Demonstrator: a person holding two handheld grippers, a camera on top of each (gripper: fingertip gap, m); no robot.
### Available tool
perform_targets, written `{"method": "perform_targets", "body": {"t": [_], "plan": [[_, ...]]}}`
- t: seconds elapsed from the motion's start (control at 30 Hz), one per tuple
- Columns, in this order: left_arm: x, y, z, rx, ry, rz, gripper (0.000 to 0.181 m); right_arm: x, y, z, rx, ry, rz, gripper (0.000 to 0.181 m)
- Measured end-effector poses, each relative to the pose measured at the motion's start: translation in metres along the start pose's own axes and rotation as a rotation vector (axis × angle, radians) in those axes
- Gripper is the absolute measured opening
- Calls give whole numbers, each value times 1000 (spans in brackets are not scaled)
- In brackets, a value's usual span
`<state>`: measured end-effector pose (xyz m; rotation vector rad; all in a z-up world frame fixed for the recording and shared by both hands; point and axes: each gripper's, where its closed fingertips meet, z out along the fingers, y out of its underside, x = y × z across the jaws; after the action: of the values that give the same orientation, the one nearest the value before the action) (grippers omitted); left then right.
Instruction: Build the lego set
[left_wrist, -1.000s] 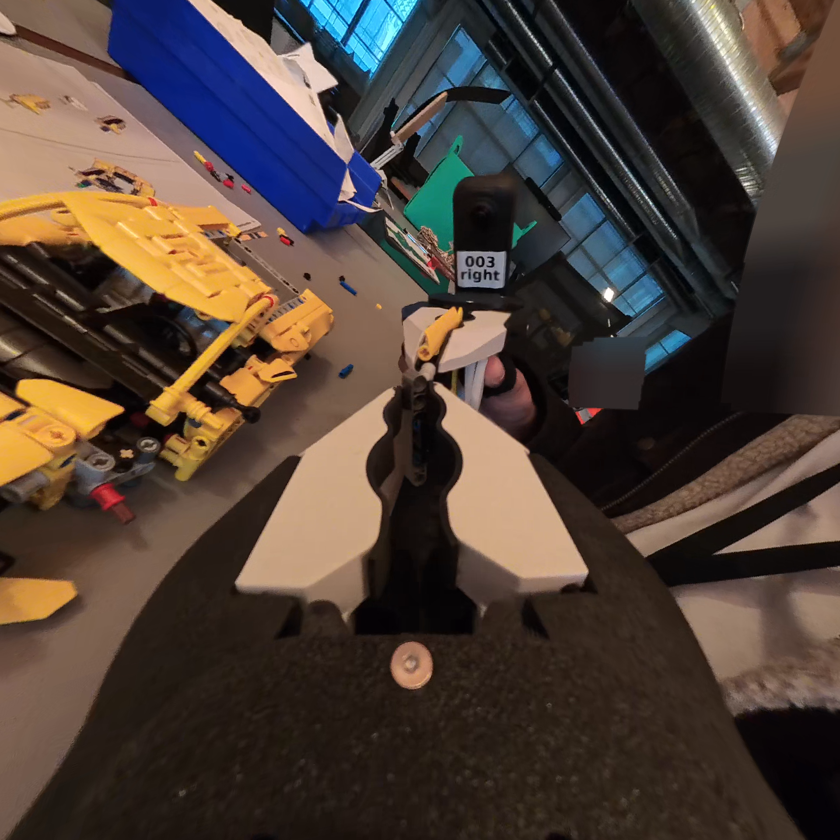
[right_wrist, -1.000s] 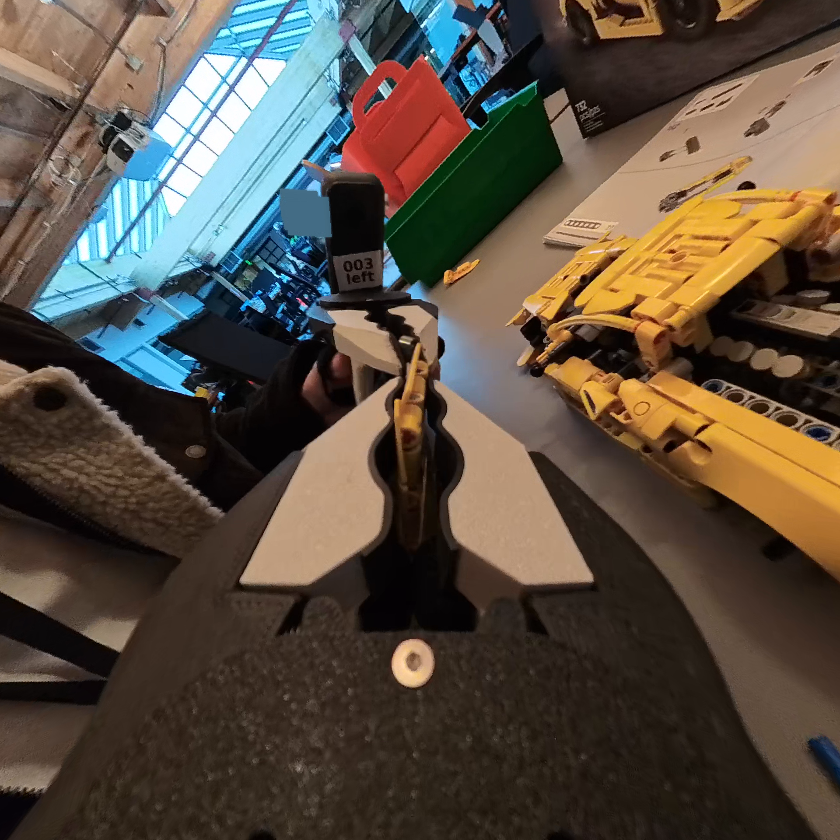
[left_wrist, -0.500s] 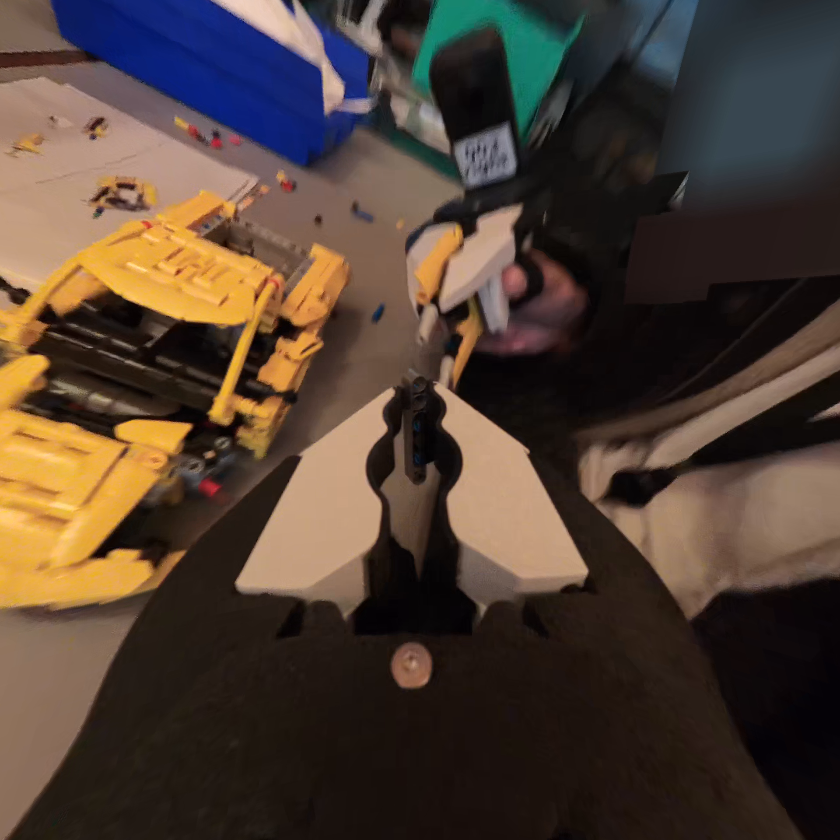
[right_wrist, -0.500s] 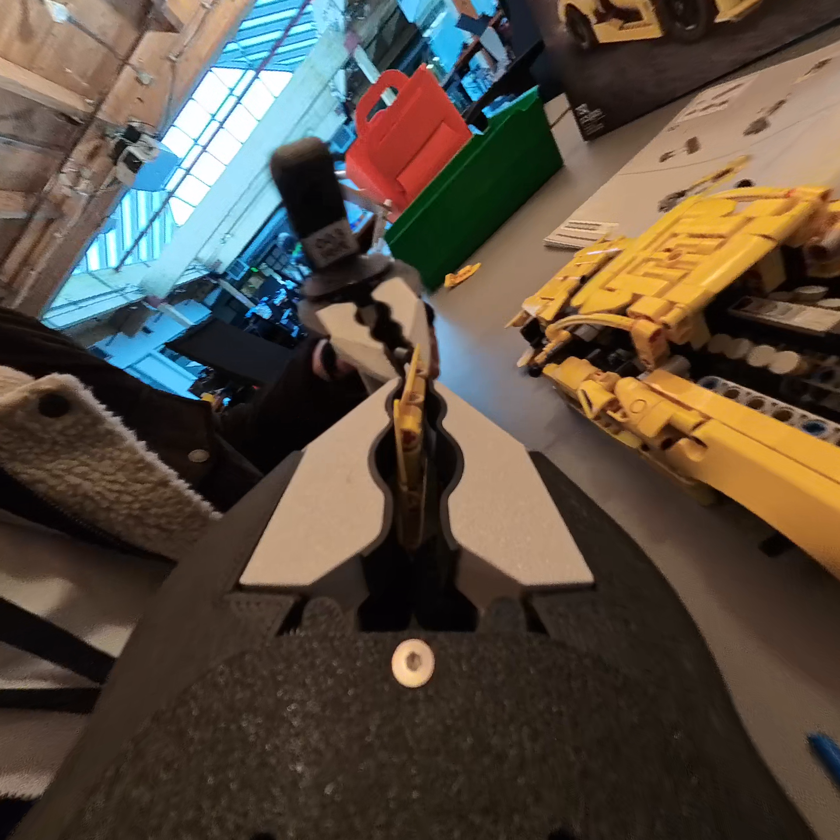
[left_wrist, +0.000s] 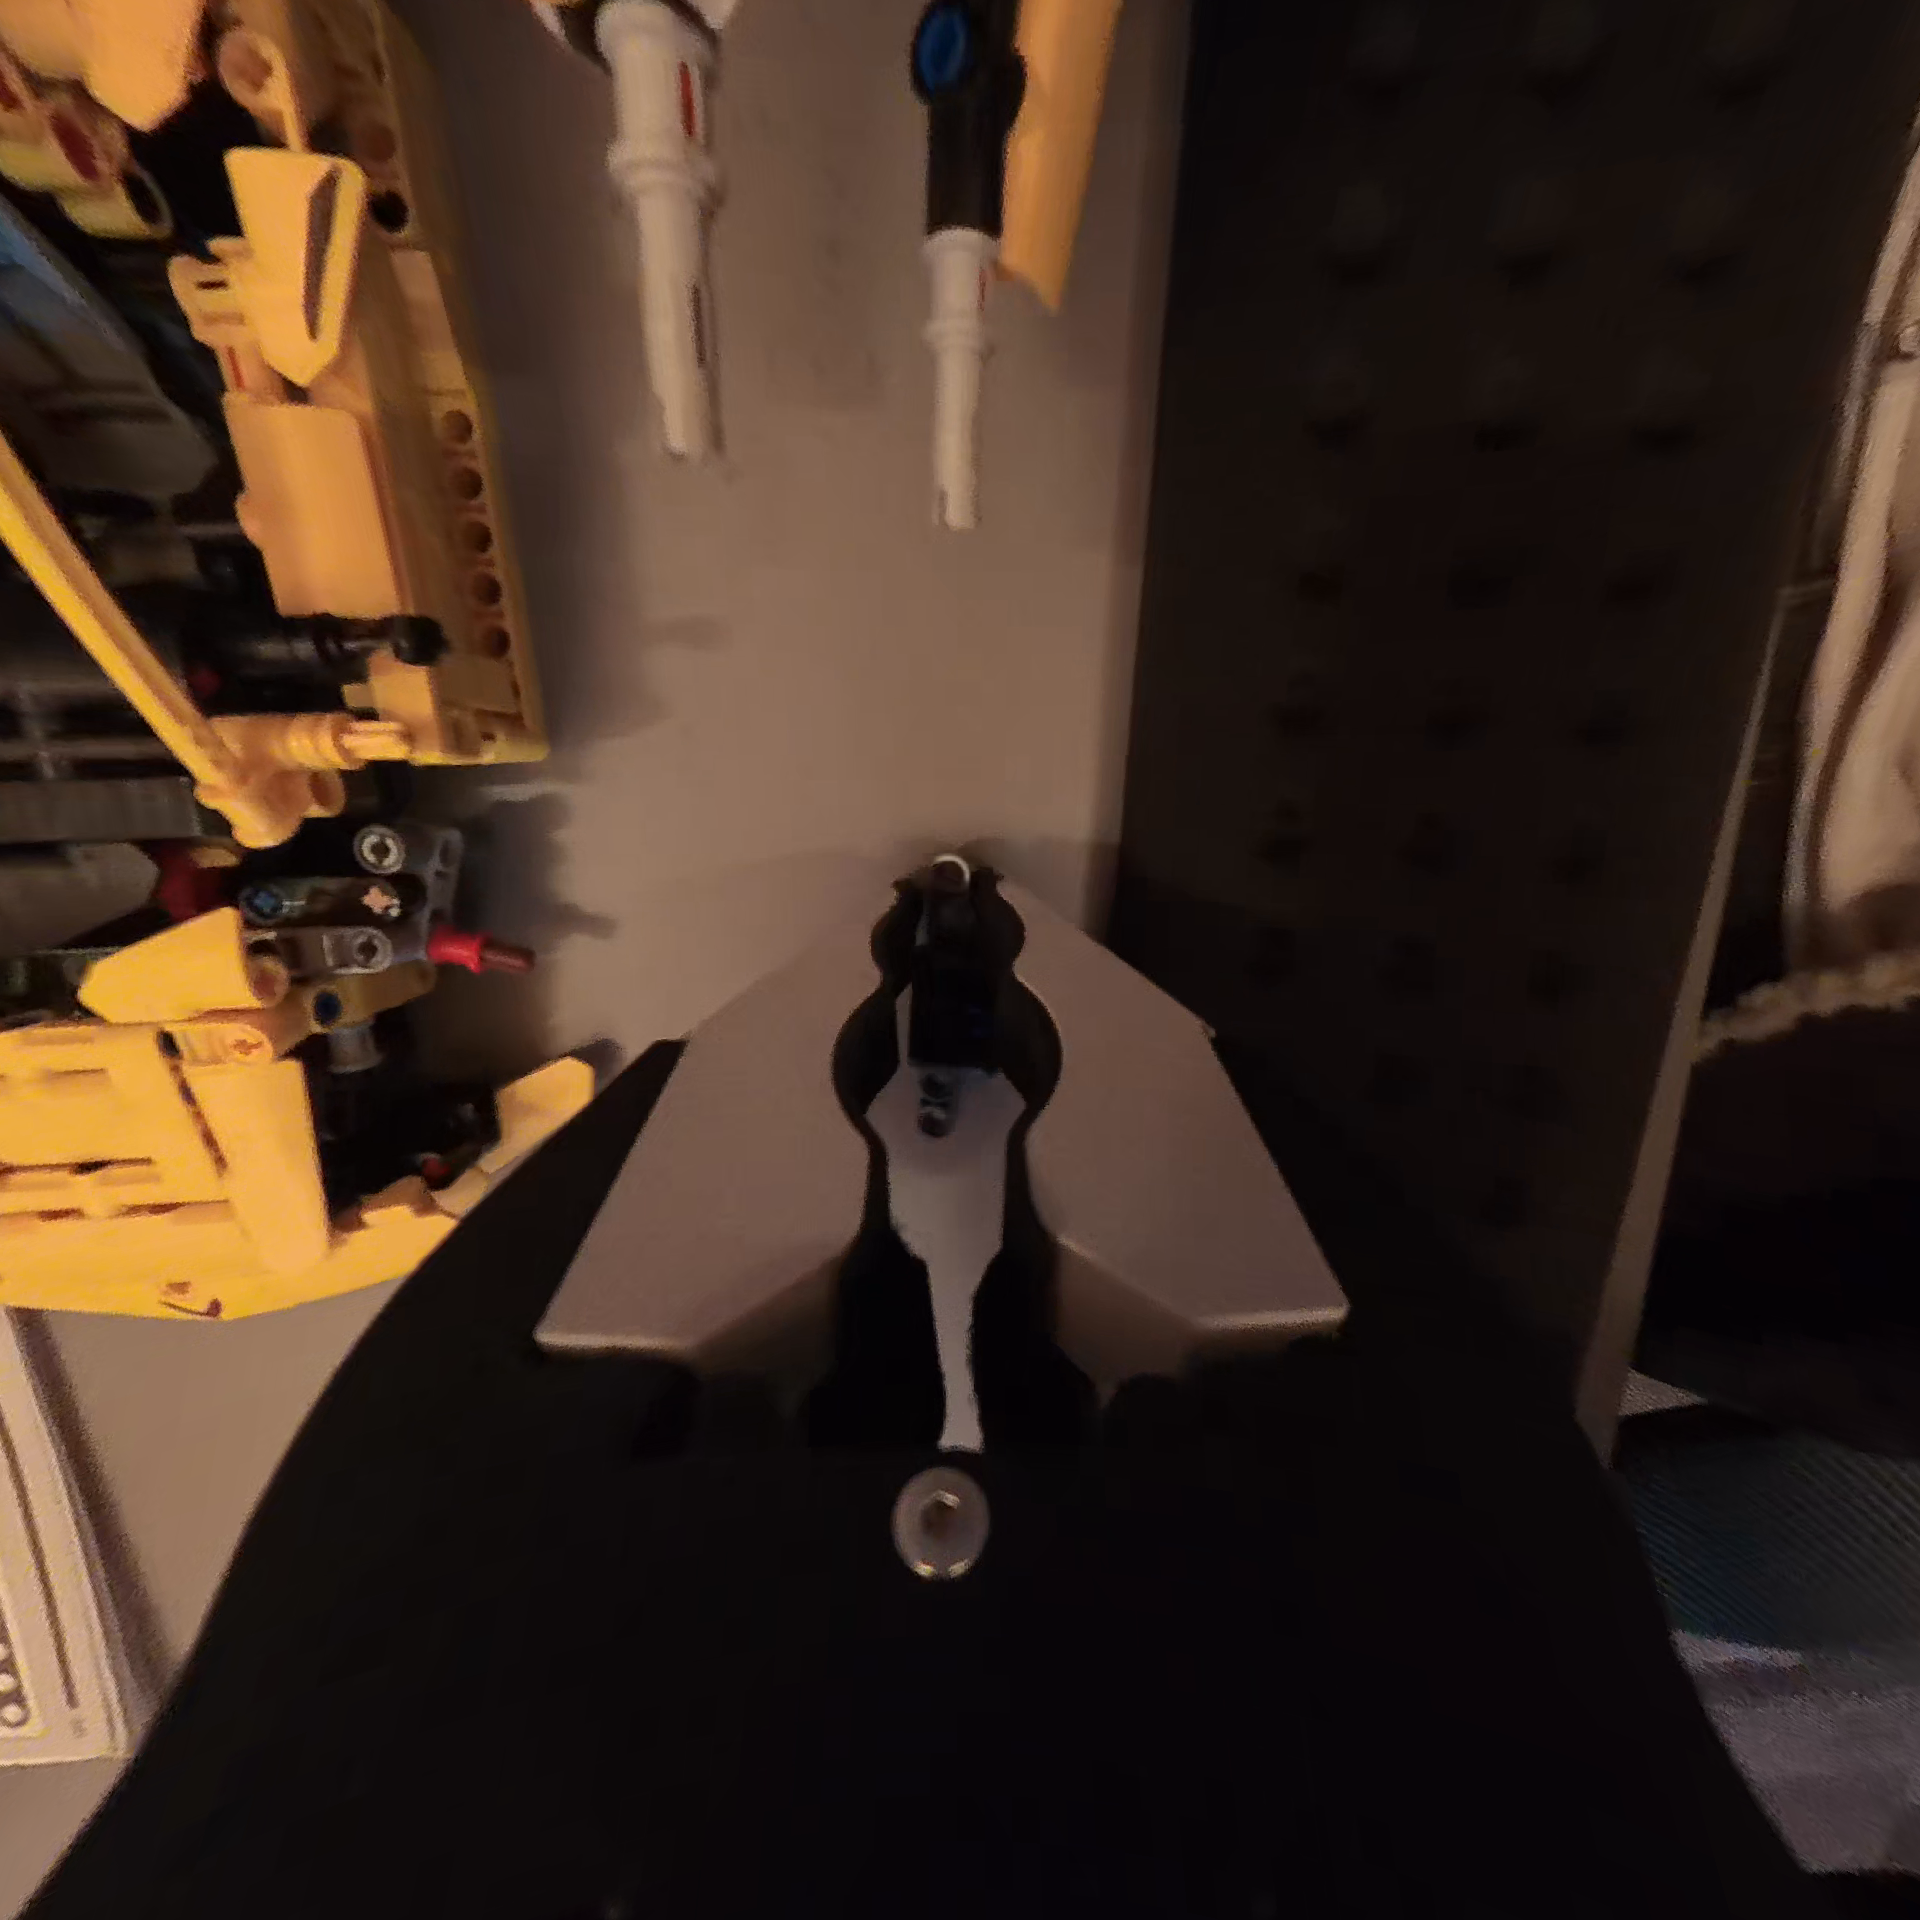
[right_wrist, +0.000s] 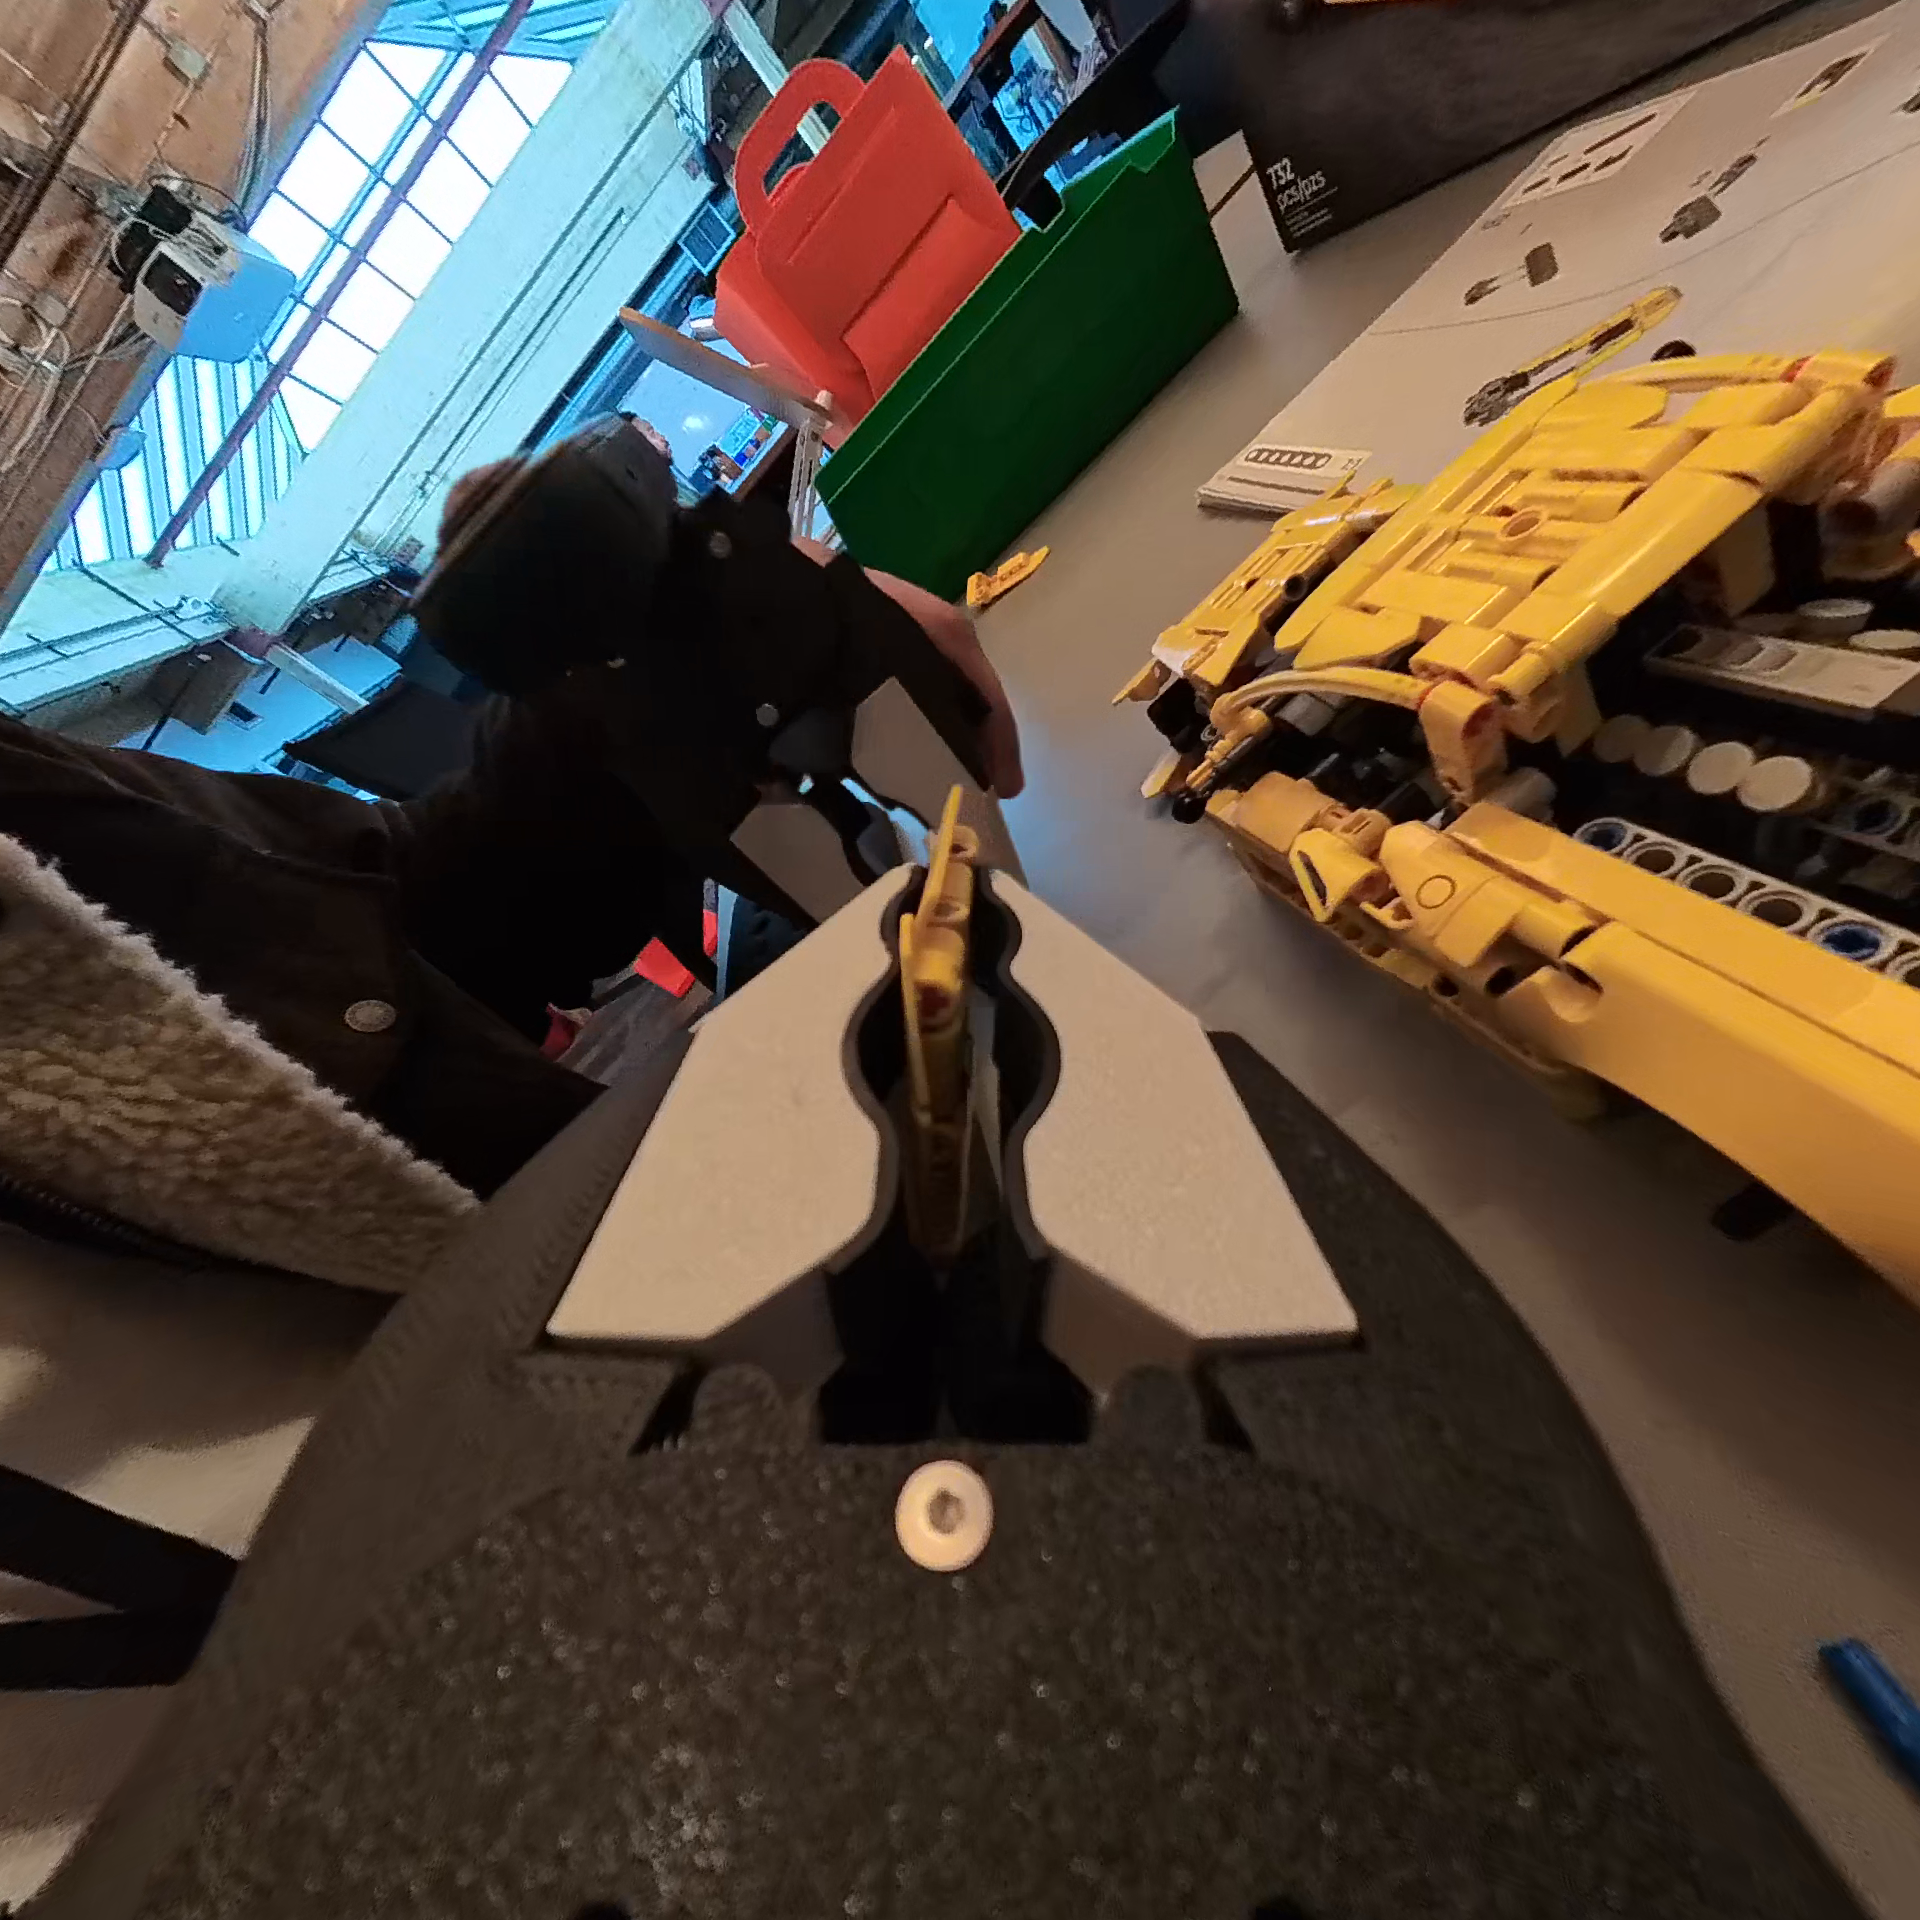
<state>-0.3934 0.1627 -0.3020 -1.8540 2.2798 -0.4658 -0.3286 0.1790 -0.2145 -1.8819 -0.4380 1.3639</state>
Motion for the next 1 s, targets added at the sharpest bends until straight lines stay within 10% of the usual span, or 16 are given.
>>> {"method": "perform_targets", "body": {"t": [0.67,1.0], "plan": [[-13,29,-47,205,25,-224,21,0,1,1,-8,-20,25,8],[-7,28,-11,208,-64,-162,18,36,30,12,-238,93,197,8]]}}
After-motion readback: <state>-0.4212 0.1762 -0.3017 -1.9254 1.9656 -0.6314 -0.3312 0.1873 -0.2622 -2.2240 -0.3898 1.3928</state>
